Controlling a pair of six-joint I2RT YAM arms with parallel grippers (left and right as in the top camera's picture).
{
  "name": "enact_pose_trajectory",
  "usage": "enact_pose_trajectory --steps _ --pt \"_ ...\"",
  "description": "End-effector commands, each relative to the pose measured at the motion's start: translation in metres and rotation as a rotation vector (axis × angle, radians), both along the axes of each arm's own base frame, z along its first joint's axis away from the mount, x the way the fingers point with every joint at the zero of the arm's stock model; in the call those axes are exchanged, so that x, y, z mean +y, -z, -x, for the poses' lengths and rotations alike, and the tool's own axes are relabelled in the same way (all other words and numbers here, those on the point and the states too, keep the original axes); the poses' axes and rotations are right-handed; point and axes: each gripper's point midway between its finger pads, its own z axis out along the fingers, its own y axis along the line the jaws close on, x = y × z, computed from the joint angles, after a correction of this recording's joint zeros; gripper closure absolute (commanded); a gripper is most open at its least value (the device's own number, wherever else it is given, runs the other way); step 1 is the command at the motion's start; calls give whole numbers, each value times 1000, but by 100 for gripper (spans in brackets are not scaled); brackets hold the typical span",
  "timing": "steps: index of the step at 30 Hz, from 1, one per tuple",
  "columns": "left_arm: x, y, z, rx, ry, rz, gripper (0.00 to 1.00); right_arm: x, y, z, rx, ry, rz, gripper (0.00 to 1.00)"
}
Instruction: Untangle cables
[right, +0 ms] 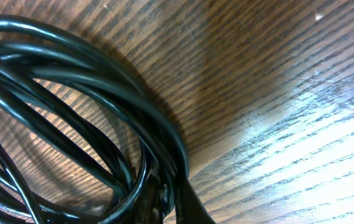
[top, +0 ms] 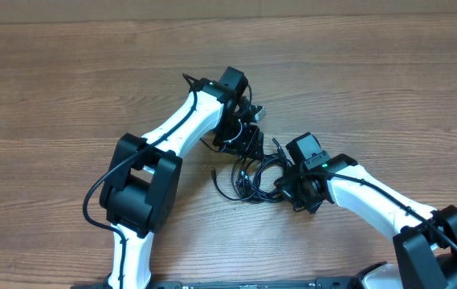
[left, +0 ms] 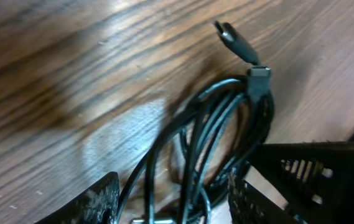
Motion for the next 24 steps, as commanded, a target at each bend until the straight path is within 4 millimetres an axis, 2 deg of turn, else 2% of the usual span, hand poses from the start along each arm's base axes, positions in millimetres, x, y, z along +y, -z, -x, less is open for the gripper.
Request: enact_pose_trajectory --steps 1,5,13,20,24 --pt "9 12 3 -19 25 -55 46 -7 6 8 18 -9 39 96" --pt "11 15 7 -5 25 -64 61 -7 6 8 18 -9 39 96" --pt "5 13 12 17 30 -35 67 -7 6 8 18 -9 39 96" --pt "6 15 16 16 43 -58 96 -7 6 8 21 -9 40 96" --pt "9 15 14 13 36 -67 96 -8 6 10 27 -9 44 96"
